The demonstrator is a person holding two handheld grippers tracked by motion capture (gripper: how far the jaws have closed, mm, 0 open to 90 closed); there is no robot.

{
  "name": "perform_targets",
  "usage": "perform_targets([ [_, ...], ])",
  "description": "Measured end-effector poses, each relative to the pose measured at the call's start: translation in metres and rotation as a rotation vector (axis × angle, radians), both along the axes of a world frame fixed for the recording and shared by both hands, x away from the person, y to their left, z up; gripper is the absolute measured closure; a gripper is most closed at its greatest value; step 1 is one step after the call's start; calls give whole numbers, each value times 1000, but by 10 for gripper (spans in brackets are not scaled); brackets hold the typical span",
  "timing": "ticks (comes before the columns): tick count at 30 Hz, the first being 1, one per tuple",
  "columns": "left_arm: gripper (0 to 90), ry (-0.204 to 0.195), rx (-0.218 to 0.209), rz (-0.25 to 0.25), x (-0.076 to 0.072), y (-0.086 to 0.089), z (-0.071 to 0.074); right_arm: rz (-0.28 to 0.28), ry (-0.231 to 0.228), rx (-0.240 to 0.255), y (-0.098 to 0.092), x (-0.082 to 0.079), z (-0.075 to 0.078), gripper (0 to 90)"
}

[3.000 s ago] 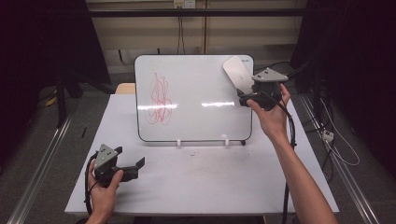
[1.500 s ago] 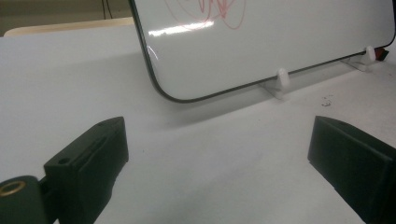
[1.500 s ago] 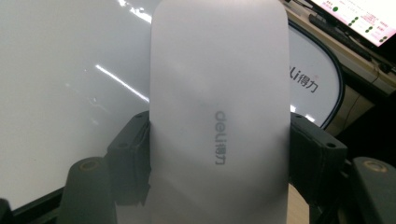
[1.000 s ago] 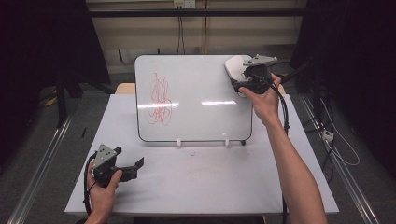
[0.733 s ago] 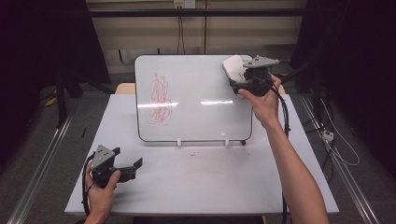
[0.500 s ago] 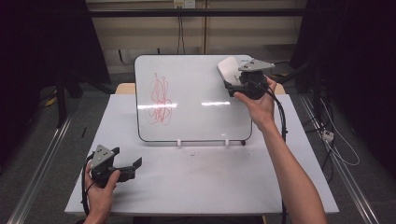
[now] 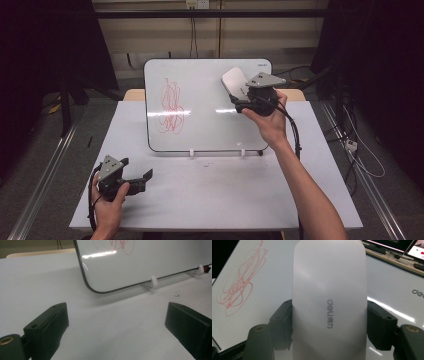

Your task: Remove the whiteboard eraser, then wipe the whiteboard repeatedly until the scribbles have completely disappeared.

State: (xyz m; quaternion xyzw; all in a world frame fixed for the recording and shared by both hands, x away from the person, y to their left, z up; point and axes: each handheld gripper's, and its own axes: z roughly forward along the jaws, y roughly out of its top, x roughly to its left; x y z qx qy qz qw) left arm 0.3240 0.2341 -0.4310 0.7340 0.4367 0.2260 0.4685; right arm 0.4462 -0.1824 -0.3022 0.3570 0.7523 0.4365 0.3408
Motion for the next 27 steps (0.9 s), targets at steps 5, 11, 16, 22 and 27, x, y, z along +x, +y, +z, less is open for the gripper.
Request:
perform_targets([
  [5, 51, 0, -1, 3, 0, 1, 0, 21, -2, -2, 9, -3, -3, 315],
  [11, 51, 0, -6, 0, 0, 1, 0, 57, -4, -16, 23, -4, -7, 315],
  [16, 51, 9, -8, 2, 1, 4, -2, 79, -7, -18, 35, -3, -8, 315],
  [22, 51, 4, -15, -3, 1, 3, -1, 106, -9, -15, 52, -2, -7, 316],
  [27, 51, -1, -9, -5, 1, 1, 0, 127, -16, -18, 64, -4, -10, 316],
])
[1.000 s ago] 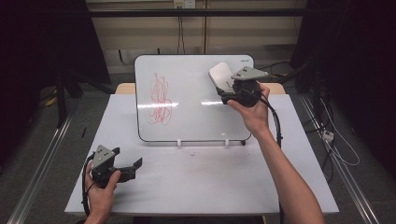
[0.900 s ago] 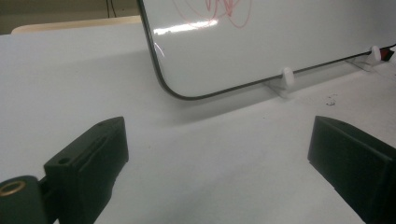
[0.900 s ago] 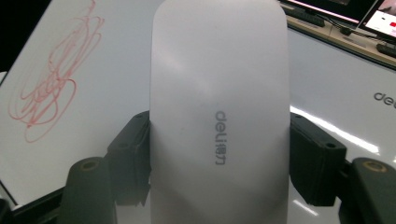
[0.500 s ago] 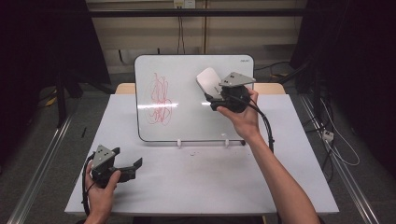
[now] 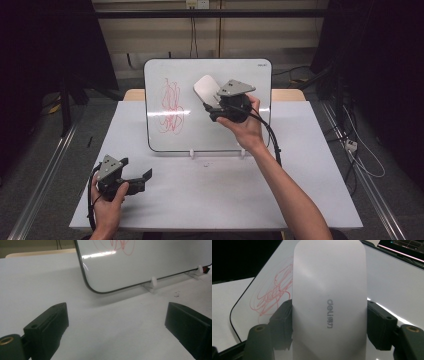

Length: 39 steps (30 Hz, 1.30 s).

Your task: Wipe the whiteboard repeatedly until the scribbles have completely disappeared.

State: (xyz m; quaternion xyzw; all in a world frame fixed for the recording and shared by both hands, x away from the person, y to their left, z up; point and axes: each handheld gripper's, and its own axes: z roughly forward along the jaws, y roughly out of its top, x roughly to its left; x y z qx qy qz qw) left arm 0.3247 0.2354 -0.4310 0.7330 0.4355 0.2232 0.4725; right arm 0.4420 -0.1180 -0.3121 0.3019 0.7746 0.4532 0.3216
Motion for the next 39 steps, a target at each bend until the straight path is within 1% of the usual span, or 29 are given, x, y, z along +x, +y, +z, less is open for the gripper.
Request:
perform_targets([
  [1, 51, 1, 0, -1, 0, 0, 0, 8, 0, 4, 5, 0, 0, 315],
  [2, 51, 2, 2, 1, 0, -1, 0, 8, 0, 4, 5, 0, 0, 315],
  [4, 51, -2, 6, -4, 0, -3, 1, 21, -3, -5, 16, 0, 1, 315],
  [5, 51, -2, 6, -4, 0, -3, 1, 21, -3, -5, 16, 0, 1, 315],
  [8, 51, -3, 10, -7, 0, -3, 1, 40, -13, -30, 30, 1, 3, 316],
  [9, 51, -1, 5, -6, 0, -3, 1, 42, -14, -33, 34, 2, 3, 315],
  [10, 51, -2, 4, -8, 0, -2, 1, 42, -19, -46, 42, 6, 4, 315],
  [11, 51, 1, 5, -7, 0, -1, 1, 41, -20, -59, 45, 8, 4, 315],
  [12, 51, 0, 3, -5, 0, -1, 1, 41, -20, -59, 45, 8, 4, 315],
  [13, 51, 1, -2, -7, 0, 0, 0, 38, -21, -71, 51, 13, 5, 315],
  [14, 51, 1, -2, -7, 0, 0, 0, 38, -21, -71, 51, 13, 5, 315],
  [15, 51, 2, -3, -7, 0, 0, 0, 34, -28, -88, 57, 17, 6, 315],
  [16, 51, 3, -1, -7, 0, 0, 0, 34, -28, -88, 57, 17, 6, 315],
  [18, 51, -1, 1, -8, 0, 1, 1, 32, -24, -108, 62, 22, 6, 316],
  [20, 51, -1, -1, -8, -1, 1, 1, 26, -21, -115, 66, 25, 5, 316],
  [22, 51, 1, 1, -8, -1, 1, 1, 25, -21, -120, 69, 28, 5, 316],
  [23, 51, 4, -1, -8, 0, 0, 0, 28, -25, -133, 70, 30, 5, 316],
  [24, 51, 5, -6, -11, 0, 0, 0, 28, -25, -133, 70, 30, 5, 316],
  [25, 51, 4, -2, -13, 0, 0, 0, 22, -21, -142, 70, 32, 5, 316],
  [33, 51, 7, 0, -14, 1, 0, 0, 11, -28, -161, 77, 41, 8, 316],
  [34, 51, 6, 2, -6, 0, -1, 0, 9, -28, -162, 79, 42, 8, 316],
  [35, 52, 2, 8, -3, 0, -1, 0, 9, -30, -169, 80, 43, 8, 316],
  [39, 52, 6, 8, -9, -1, -1, 0, -3, -28, -195, 87, 50, 5, 316],
])
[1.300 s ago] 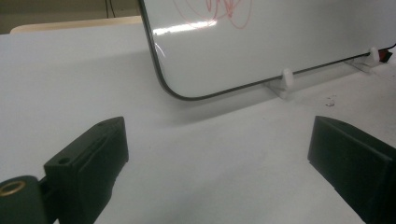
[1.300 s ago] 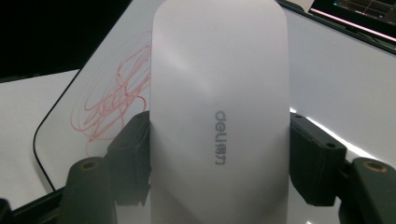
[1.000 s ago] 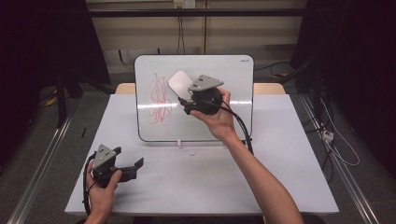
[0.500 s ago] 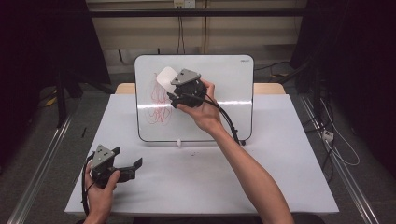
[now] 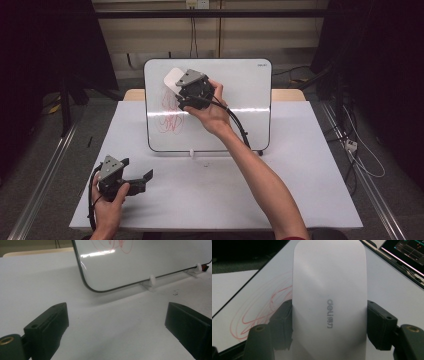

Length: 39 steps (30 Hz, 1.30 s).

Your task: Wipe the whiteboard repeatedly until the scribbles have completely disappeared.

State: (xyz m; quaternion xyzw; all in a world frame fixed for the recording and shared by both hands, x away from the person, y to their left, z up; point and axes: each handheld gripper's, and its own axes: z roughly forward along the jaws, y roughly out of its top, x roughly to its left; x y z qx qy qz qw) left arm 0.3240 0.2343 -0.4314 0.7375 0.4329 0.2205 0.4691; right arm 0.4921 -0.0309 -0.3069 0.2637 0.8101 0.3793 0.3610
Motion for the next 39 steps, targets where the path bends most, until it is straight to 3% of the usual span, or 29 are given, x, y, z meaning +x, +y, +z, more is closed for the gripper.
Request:
perform_targets([
  [6, 52, 6, -6, 7, 1, 1, -1, -5, -16, -18, 7, 7, 3, 315],
  [16, 53, 1, -2, 22, 0, 3, 0, -15, -62, -105, 22, 13, 2, 316],
  [27, 53, -2, -3, 10, 0, 3, 0, -72, -111, -186, 33, 17, -5, 315],
  [39, 53, 9, 0, -7, -1, 0, -1, -76, -120, -198, 35, 15, -9, 315],
])
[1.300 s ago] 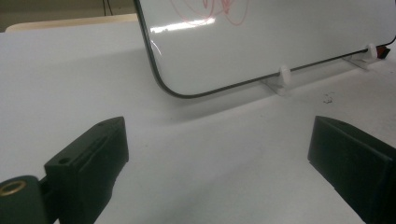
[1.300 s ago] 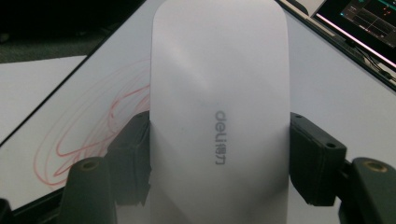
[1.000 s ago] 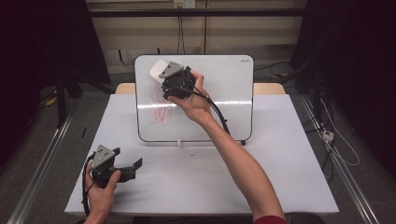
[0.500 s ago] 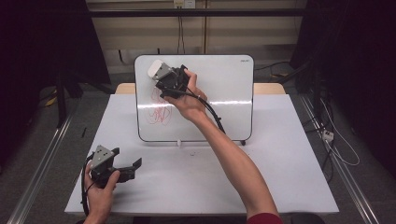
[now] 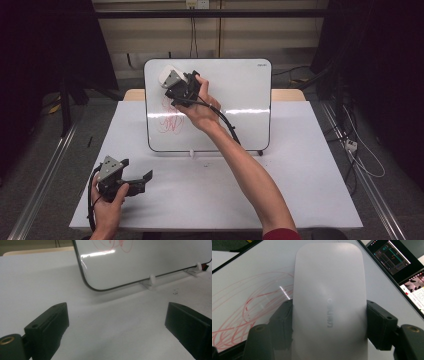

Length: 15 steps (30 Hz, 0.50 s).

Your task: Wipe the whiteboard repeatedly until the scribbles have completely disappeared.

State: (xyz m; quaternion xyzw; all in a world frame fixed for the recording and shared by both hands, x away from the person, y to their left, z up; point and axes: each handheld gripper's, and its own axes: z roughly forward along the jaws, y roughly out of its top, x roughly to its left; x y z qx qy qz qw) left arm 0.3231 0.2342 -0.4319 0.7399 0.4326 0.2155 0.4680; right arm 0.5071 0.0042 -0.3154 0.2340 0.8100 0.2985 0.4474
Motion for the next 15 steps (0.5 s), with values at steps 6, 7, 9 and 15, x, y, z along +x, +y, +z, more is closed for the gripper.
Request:
perform_targets([
  [6, 53, -2, 1, 0, 0, 0, 0, 3, 1, -8, 1, -2, -4, 314],
  [7, 53, -1, 0, 1, 0, 0, 0, 5, 2, -10, 2, -2, -4, 314],
  [9, 53, -2, 1, 2, 0, 0, 0, 9, -1, -5, 2, -4, -6, 315],
  [15, 53, -3, 0, 1, 0, -1, 0, 20, 7, -9, 2, -7, -11, 315],
])
